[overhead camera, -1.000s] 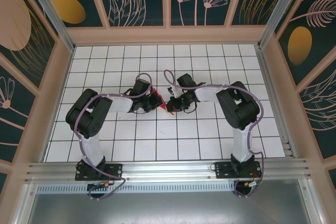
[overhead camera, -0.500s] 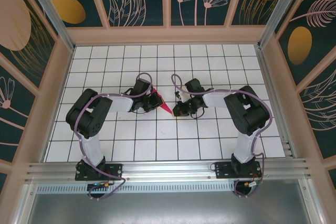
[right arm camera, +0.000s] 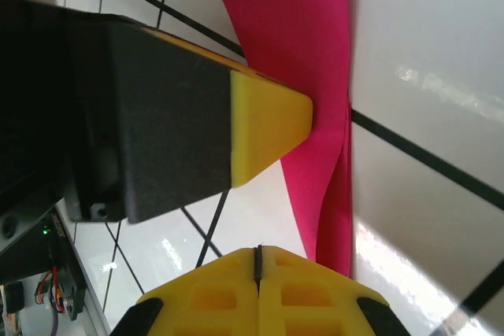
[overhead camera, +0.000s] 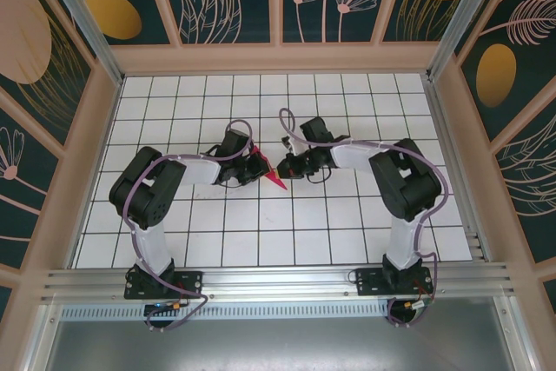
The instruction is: Fold a paper plane with a square sheet of paper (pick it up from the middle)
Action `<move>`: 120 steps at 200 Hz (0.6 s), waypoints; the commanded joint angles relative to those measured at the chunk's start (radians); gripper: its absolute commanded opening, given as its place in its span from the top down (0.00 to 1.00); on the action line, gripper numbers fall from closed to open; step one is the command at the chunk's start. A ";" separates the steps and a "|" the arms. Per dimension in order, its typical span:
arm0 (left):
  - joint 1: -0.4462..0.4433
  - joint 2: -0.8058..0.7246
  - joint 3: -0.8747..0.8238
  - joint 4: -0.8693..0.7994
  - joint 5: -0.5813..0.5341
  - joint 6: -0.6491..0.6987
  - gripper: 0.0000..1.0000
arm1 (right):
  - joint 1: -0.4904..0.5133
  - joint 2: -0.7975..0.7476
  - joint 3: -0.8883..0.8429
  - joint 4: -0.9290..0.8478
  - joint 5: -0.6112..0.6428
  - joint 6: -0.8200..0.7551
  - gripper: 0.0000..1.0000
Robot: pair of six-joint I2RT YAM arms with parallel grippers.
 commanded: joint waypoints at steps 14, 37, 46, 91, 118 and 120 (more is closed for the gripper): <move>0.015 0.046 0.003 -0.100 -0.112 0.027 0.89 | 0.022 0.064 0.050 -0.035 -0.016 -0.009 0.98; 0.015 0.045 0.009 -0.102 -0.112 0.027 0.89 | 0.022 0.078 0.048 -0.050 -0.007 -0.015 0.98; 0.014 0.045 0.014 -0.103 -0.111 0.029 0.89 | 0.022 0.081 0.045 -0.054 0.005 -0.015 0.98; 0.015 0.021 0.033 -0.089 -0.094 0.052 0.88 | 0.013 0.098 0.029 -0.085 0.078 -0.015 0.99; 0.015 -0.035 0.019 0.011 -0.020 0.075 0.83 | 0.004 0.110 0.011 -0.080 0.079 -0.006 1.00; 0.015 -0.040 0.017 0.021 -0.014 0.077 0.83 | 0.004 0.111 0.010 -0.079 0.078 -0.006 1.00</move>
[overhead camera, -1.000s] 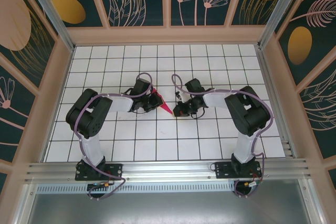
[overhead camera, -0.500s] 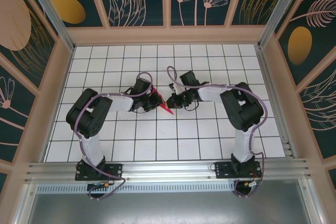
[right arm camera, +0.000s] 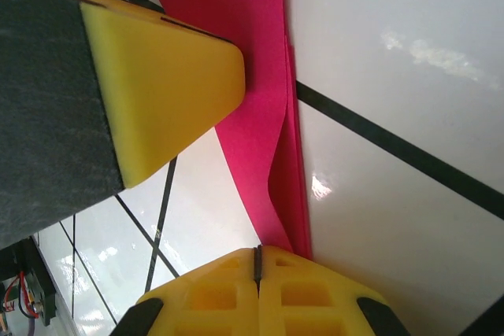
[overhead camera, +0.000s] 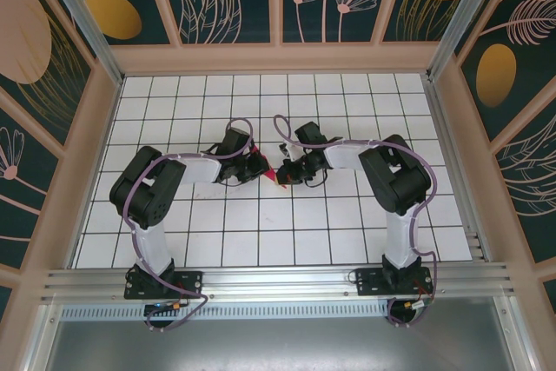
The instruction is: Fold a paper plane with a square sheet of paper (pick it up from the middle)
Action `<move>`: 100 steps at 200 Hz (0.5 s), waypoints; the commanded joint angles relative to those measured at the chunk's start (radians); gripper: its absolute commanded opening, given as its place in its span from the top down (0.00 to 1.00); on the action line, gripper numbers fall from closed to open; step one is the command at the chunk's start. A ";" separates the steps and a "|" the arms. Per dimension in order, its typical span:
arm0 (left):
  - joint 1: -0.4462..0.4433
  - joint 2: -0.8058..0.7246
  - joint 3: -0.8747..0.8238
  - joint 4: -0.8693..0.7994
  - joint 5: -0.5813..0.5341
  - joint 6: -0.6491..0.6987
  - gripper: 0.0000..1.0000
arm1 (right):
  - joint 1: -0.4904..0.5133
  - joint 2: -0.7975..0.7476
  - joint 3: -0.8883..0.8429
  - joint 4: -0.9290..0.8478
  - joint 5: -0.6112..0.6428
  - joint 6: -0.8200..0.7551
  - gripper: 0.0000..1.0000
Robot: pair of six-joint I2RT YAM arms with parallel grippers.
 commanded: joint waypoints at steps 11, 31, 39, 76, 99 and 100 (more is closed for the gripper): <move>0.013 -0.068 -0.028 0.108 0.045 0.039 0.81 | -0.016 0.042 -0.016 -0.031 0.035 0.004 1.00; 0.013 -0.102 -0.081 0.207 0.094 0.015 0.81 | -0.017 0.046 -0.022 -0.020 0.026 0.014 1.00; 0.011 -0.109 -0.099 0.228 0.102 0.005 0.82 | -0.017 0.047 -0.024 -0.018 0.022 0.018 1.00; -0.014 -0.082 -0.125 0.259 0.119 -0.015 0.89 | -0.017 0.058 -0.020 -0.017 0.021 0.028 1.00; -0.024 -0.054 -0.125 0.255 0.114 -0.026 0.91 | -0.017 0.061 -0.019 -0.021 0.026 0.032 1.00; -0.024 -0.052 -0.124 0.254 0.113 -0.027 0.91 | -0.017 0.062 -0.019 -0.021 0.026 0.033 1.00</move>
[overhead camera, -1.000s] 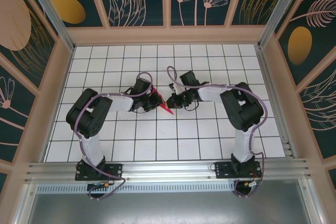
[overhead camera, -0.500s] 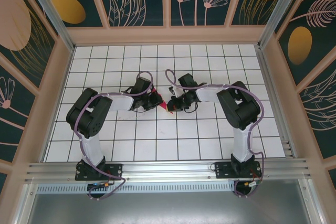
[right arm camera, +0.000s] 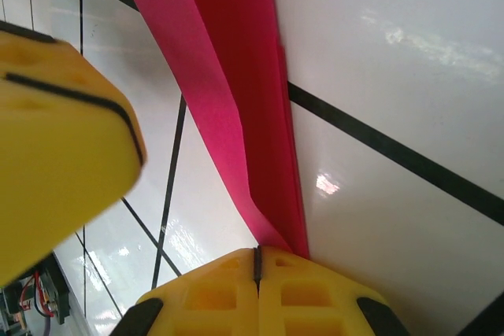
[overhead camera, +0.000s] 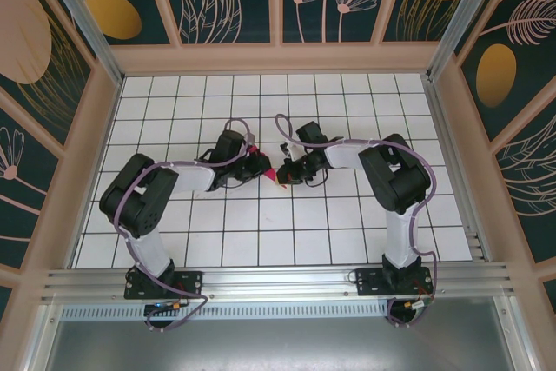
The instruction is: Fold a paper plane with a square sheet of paper (pick it up from the middle)
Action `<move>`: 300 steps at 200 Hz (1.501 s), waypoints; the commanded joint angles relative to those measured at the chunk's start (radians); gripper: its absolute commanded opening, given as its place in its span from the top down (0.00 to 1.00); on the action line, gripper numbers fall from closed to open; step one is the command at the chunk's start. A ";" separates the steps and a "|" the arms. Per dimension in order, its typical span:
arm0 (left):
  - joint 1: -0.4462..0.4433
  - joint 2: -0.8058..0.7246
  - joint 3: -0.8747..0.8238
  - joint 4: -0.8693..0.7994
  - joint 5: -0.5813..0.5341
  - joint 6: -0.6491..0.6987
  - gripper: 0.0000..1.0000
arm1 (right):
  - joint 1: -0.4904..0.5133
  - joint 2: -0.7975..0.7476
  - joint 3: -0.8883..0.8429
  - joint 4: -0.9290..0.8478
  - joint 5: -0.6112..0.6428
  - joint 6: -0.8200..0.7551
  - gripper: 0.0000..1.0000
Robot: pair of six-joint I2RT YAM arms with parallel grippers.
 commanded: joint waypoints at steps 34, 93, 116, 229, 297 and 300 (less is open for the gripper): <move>-0.017 0.059 -0.008 0.039 0.040 -0.016 0.92 | -0.011 0.058 -0.018 -0.035 0.056 0.019 1.00; -0.019 0.084 -0.016 0.020 0.037 -0.009 0.93 | -0.014 0.068 -0.017 -0.039 0.060 0.030 1.00; -0.018 0.096 -0.009 0.014 0.025 0.003 0.92 | -0.015 0.072 -0.018 -0.044 0.065 0.033 1.00; -0.008 0.118 0.090 -0.198 -0.111 0.148 0.90 | -0.018 0.072 -0.082 -0.069 0.101 0.015 1.00; 0.048 0.114 0.154 -0.275 -0.127 0.283 0.86 | -0.018 0.074 -0.101 -0.060 0.100 0.012 1.00; 0.051 0.112 0.154 -0.275 -0.126 0.285 0.86 | -0.018 0.074 -0.101 -0.059 0.100 0.012 1.00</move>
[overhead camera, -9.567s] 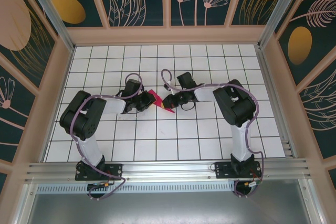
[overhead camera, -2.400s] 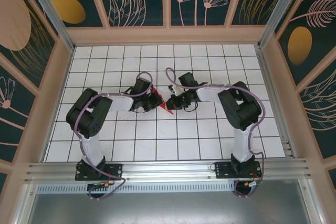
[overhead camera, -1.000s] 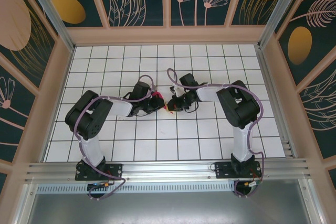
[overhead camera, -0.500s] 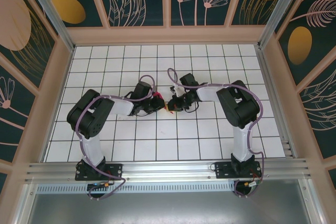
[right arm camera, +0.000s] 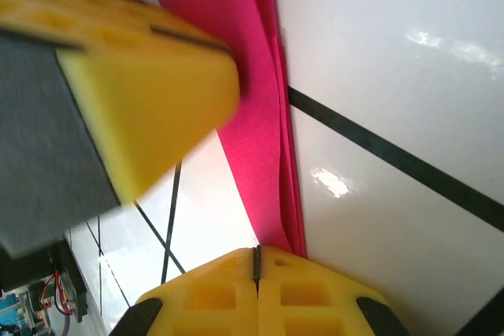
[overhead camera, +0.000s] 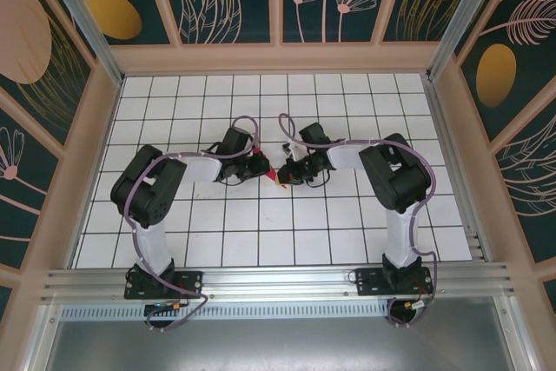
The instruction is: Fold a paper plane with a square sheet of paper (pick it up from the middle)
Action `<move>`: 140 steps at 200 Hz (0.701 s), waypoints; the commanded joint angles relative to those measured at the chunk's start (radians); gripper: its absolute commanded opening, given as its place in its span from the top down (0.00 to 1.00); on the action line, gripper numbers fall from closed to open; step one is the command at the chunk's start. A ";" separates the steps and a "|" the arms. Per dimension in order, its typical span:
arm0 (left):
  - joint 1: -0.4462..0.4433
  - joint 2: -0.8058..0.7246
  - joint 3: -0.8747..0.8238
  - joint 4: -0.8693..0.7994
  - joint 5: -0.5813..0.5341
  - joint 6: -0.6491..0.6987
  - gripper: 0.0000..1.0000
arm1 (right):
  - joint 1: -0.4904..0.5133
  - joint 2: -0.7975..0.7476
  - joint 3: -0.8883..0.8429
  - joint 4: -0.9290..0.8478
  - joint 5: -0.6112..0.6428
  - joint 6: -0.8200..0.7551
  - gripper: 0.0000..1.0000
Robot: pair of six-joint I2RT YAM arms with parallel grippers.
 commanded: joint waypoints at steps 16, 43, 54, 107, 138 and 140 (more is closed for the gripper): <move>0.037 0.017 0.022 -0.055 -0.051 0.087 0.86 | -0.003 0.066 -0.064 -0.115 0.144 -0.011 1.00; 0.055 0.021 0.026 -0.059 -0.054 0.108 0.86 | -0.003 0.066 -0.067 -0.110 0.140 -0.009 1.00; 0.064 0.021 0.026 -0.058 -0.054 0.116 0.86 | -0.003 0.066 -0.068 -0.110 0.140 -0.009 1.00; 0.095 0.034 0.032 -0.078 -0.066 0.143 0.86 | -0.003 0.069 -0.069 -0.110 0.142 -0.009 1.00; 0.107 0.044 0.067 -0.101 -0.092 0.157 0.86 | -0.002 0.071 -0.070 -0.113 0.143 -0.011 1.00; 0.107 0.044 0.068 -0.101 -0.092 0.159 0.86 | -0.003 0.072 -0.069 -0.113 0.143 -0.011 1.00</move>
